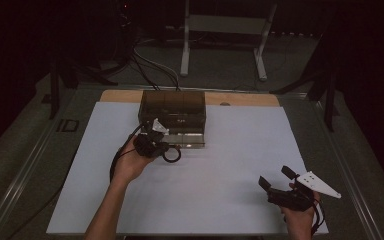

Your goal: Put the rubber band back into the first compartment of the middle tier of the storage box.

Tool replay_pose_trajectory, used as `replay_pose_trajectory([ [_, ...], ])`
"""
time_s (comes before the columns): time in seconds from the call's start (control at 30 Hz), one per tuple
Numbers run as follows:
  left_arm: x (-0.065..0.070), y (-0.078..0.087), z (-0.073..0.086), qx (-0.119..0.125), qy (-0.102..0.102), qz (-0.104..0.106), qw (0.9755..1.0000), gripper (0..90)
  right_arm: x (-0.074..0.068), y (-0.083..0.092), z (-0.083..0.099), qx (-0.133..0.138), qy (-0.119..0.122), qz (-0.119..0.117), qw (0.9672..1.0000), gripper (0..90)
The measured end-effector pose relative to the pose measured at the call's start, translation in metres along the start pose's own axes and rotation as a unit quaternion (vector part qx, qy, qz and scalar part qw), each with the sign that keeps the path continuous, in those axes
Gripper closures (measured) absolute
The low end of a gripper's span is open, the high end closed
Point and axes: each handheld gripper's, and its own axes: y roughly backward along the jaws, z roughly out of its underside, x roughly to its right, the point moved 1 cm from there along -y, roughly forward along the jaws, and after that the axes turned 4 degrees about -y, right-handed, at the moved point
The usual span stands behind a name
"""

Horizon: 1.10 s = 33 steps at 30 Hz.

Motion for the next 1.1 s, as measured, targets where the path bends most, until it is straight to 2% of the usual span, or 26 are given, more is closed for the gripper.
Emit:
replay_pose_trajectory([
  [0.83,-0.017,0.008,-0.001,0.007,0.020,-0.021,0.9996,86.7,0.000,0.000,0.000,0.000,0.000,0.000,1.0000,0.0],
  [1.1,-0.021,0.008,-0.003,0.005,0.022,-0.021,0.9995,86.7,0.000,0.000,0.000,-0.001,0.001,-0.001,1.0000,0.0],
])
